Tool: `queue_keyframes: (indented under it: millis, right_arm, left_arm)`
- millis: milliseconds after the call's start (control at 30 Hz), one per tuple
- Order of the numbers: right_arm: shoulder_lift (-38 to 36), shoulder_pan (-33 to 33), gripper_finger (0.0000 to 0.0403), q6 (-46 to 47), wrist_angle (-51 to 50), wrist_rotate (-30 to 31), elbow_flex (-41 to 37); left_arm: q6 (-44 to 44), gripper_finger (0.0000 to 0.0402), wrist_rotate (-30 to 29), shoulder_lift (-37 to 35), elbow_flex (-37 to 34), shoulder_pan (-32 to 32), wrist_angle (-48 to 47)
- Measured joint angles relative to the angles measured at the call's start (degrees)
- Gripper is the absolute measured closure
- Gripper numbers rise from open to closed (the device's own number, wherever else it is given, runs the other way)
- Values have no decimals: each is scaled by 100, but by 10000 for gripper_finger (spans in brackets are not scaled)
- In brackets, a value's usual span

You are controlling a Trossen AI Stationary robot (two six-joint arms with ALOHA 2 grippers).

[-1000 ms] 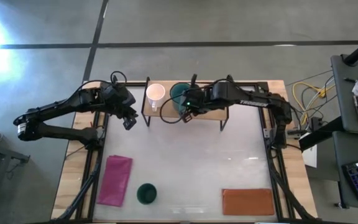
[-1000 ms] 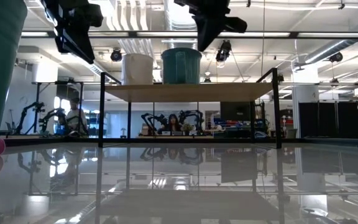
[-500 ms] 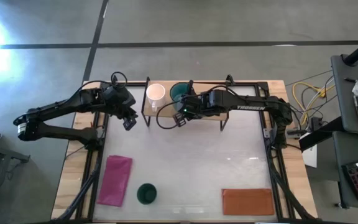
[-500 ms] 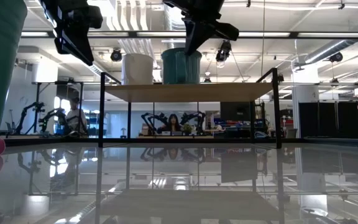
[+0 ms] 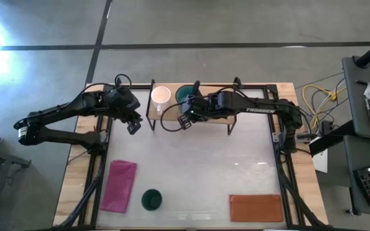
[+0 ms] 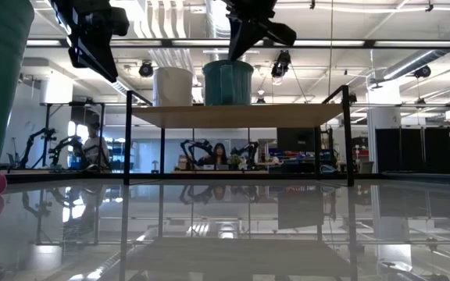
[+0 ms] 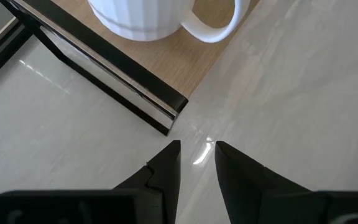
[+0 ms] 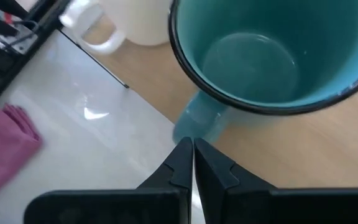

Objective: Stack small to large cups/mugs on shelf
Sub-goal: Put the blue mug on the shelf

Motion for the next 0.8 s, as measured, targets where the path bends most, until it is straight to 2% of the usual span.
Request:
queue_keyframes:
  millis: [233,800]
  right_arm:
    - [0,71,394,-43,-293,0,10]
    - [176,79,394,-78,-62,146,-64]
  left_arm:
    - [-4,317,0,0,-2,0,0]
    - [0,317,0,0,-13,0,-4]
